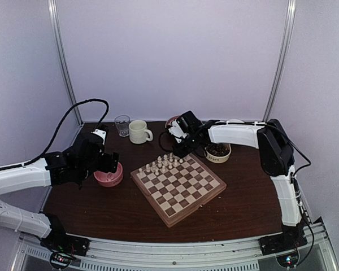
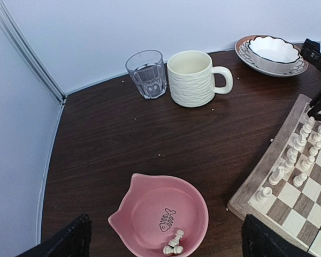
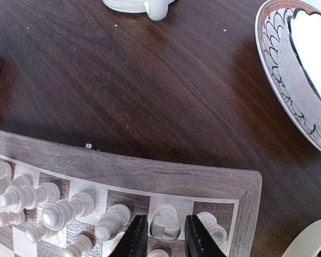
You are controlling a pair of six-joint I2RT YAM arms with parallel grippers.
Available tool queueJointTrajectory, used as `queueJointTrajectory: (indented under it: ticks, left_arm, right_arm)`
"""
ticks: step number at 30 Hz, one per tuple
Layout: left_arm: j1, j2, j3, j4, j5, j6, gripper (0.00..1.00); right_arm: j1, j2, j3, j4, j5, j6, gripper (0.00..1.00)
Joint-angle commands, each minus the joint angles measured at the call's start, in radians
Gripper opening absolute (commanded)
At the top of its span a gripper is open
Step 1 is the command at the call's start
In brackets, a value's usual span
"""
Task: Set up the chess pieces on the board
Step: Place the knight on b1, then adjust the storage box at the center of the board.
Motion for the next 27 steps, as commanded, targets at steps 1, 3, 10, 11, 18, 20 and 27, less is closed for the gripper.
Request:
queueJointTrajectory:
  ticks: [1, 3, 10, 11, 18, 20, 27]
  left_arm:
    - [0.004, 0.005, 0.021, 0.014, 0.005, -0.009, 0.98]
    - [0.004, 0.004, 0.020, 0.014, 0.005, -0.008, 0.98]
    - [0.004, -0.001, 0.020, 0.011, 0.002, -0.006, 0.98]
    - [0.004, -0.001, 0.020, 0.011, 0.002, -0.006, 0.98]
    - [0.004, 0.018, 0.036, -0.008, 0.004, -0.028, 0.90]
    - [0.005, 0.030, 0.040, -0.013, -0.002, -0.029, 0.89]
    - [0.031, 0.080, 0.034, -0.011, 0.009, -0.071, 0.89]
  right_arm:
    - [-0.007, 0.002, 0.050, -0.017, 0.010, -0.002, 0.29]
    - [-0.007, 0.001, 0.059, -0.020, 0.013, -0.003, 0.30]
    - [-0.007, 0.007, 0.168, -0.089, 0.007, 0.000, 0.30]
    - [-0.007, 0.004, 0.181, -0.098, 0.007, 0.001, 0.30]
    - [0.013, -0.172, 0.063, -0.055, -0.096, 0.086, 0.31]
    - [0.038, -0.242, -0.019, -0.028, -0.104, 0.102, 0.31]
    - [0.138, -0.473, -0.289, 0.007, -0.010, 0.131, 0.44]
